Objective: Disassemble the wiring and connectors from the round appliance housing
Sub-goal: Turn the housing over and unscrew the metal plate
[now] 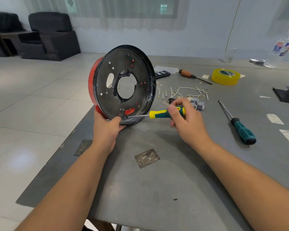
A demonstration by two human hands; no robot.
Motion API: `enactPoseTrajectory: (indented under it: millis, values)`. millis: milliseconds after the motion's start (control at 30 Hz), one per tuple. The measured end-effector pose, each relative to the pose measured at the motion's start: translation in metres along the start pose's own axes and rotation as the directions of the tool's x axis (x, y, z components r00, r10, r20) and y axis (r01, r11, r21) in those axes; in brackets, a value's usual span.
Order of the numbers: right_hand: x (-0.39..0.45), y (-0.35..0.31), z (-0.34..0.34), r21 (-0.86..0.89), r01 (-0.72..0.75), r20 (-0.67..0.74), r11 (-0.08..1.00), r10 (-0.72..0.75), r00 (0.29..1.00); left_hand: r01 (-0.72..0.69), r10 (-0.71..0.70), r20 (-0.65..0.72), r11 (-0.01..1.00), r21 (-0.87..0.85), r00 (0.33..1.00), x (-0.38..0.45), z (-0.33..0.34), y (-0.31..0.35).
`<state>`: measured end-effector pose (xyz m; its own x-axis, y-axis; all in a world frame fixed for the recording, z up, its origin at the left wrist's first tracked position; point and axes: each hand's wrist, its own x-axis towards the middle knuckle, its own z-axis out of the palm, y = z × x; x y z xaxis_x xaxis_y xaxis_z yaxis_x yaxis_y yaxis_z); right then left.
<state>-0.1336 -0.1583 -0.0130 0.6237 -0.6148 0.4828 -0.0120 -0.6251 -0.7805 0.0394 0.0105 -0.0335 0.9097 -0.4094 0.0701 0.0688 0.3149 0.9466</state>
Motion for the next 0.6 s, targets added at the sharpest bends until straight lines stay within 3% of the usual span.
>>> enactPoseTrajectory:
  millis: [100, 233, 400, 600]
  values:
    - [0.004, 0.003, 0.001, -0.028, -0.054, -0.024, 0.998, 0.054, 0.998, 0.007, -0.007, -0.003, 1.000, -0.002, 1.000, 0.000, 0.000, 0.000]
    - [0.001, 0.007, -0.006, -0.022, 0.011, 0.073, 1.000, -0.010, 0.997, 0.008, -0.008, -0.012, 1.000, -0.002, 1.000, 0.001, 0.000, -0.001]
    - [0.003, 0.008, -0.005, -0.080, -0.001, 0.044, 0.997, 0.005, 0.999, 0.019, -0.019, -0.020, 1.000, -0.005, 1.000, 0.003, -0.001, -0.002]
    - [0.000, 0.003, -0.013, -0.117, 0.197, 0.165, 0.973, -0.177, 0.970, 0.020, -0.020, -0.023, 1.000, 0.001, 1.000, 0.004, 0.000, -0.002]
